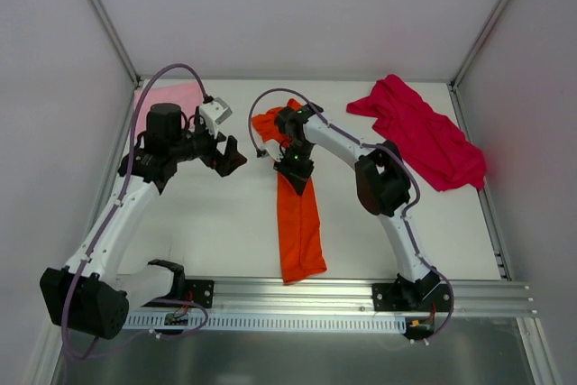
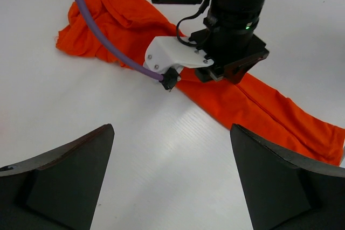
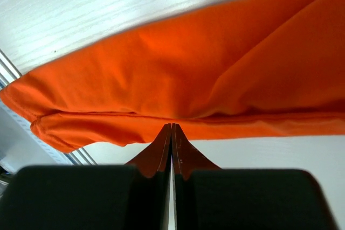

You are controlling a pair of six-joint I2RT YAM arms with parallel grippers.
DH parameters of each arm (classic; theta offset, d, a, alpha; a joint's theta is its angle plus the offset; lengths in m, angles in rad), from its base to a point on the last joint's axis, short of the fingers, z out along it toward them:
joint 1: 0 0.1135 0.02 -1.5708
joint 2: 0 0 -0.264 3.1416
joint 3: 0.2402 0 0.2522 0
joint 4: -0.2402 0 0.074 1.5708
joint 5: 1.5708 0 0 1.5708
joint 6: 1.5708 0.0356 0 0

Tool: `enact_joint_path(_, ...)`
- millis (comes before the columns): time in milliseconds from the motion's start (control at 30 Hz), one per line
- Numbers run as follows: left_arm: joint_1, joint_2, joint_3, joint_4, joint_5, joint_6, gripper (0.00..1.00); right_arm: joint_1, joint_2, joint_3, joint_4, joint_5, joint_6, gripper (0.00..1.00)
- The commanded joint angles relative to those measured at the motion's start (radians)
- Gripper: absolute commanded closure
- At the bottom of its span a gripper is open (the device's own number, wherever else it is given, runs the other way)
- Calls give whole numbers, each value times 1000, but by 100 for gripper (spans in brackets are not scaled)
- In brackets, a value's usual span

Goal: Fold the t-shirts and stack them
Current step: Grab the bottom of the folded rectangular tshirt with right arm

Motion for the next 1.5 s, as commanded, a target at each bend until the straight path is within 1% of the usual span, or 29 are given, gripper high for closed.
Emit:
enact_joint_path(0, 9, -80, -11, 27, 41, -7, 8, 9, 50, 53, -13, -1, -3, 99)
enact_joint_path(267, 12, -87, -45, 41, 21, -1, 8, 11, 92, 102, 2, 33, 24, 99)
enact_joint_path(500, 14, -124, -52, 38, 27, -9, 4, 8, 113, 122, 33, 110, 50, 99)
enact_joint_path(667, 15, -153, -66, 29, 24, -7, 3, 5, 168, 216, -15, 124, 54, 99)
enact_joint_path(833, 17, -181, -68, 15, 18, -1, 2, 3, 179, 237, -18, 134, 64, 99)
enact_joint_path(900, 18, -192, -69, 7, 16, -1, 2, -1, 202, 289, -44, 140, 69, 99)
enact_joint_path(1000, 21, -207, -77, 3, 13, 2, 2, -20, 216, 332, -35, 154, 87, 99)
enact_joint_path(1133, 24, -210, -78, -8, 12, 7, 2, -46, 253, 409, -39, 228, 112, 99)
enact_joint_path(1300, 26, -221, -81, -17, 12, 10, 2, -86, 241, 389, 16, 283, 155, 99)
enact_joint_path(1467, 27, -232, -81, -17, 13, 1, 2, -112, 231, 389, 31, 315, 158, 99)
